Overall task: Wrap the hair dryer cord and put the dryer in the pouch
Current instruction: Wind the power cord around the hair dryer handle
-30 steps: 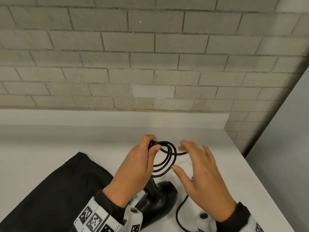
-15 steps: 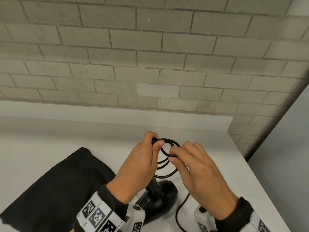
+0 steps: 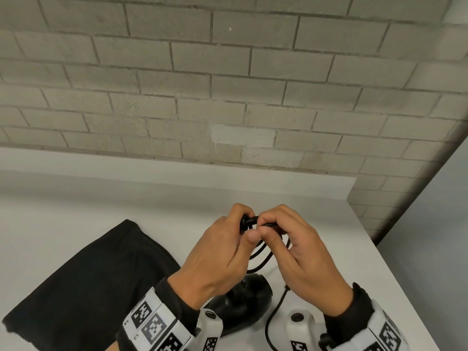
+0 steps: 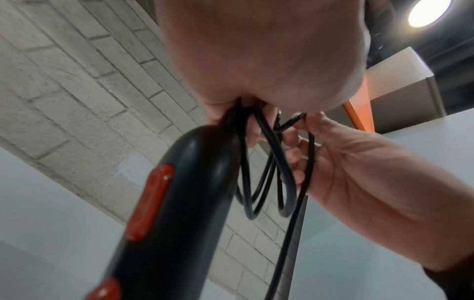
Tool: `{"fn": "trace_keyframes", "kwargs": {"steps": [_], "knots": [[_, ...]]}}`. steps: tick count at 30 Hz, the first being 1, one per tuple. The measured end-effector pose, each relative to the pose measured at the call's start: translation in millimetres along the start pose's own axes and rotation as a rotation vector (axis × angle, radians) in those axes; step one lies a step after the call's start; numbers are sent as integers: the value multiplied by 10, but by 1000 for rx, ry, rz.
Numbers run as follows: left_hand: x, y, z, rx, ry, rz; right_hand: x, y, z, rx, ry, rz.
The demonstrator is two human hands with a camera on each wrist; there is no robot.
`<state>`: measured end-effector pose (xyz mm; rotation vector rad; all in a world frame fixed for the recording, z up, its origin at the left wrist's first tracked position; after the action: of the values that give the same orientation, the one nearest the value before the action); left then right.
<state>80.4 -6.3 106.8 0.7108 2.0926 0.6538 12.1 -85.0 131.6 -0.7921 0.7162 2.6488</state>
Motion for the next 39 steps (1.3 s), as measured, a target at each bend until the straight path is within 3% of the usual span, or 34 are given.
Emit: {"fn": "trace_keyframes", "kwargs": {"steps": [6, 16, 18, 21, 23, 26, 29, 34, 39], "knots": [[10, 16, -89, -152, -70, 19, -52, 91, -31, -77, -65, -72], [3, -70, -120, -163, -83, 85, -92, 188, -57, -109, -148, -202], [2, -73, -103, -159, -75, 91, -71, 204, -87, 2, -172, -210], [11, -76, -91, -159, -78, 100, -12, 254, -26, 372, -164, -240], [22, -88, -98, -154, -82, 118, -21, 246, 6, 451, -140, -226], [34, -95, -94, -158, -76, 129, -50, 100, -254, 27, -265, -80], [38, -102, -66, -111, -40, 129, -9, 35, -402, -278, -361, -134], [39, -105, -35, 103, 30, 50, 56, 43, -544, -429, -336, -364], [122, -96, 140, 86, 51, -109, 83, 39, -562, -449, -299, -446]]}}
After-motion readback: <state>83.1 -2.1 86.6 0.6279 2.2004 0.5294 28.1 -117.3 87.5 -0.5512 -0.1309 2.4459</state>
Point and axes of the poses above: each hand's wrist, its own x-axis away from the middle knuckle, its own y-axis out of the back of the hand, z = x × y, the point moved 10 cm from there along -x, towards the middle knuckle, and after that the axes turned 12 degrees about -x, right-handed, at the moved point
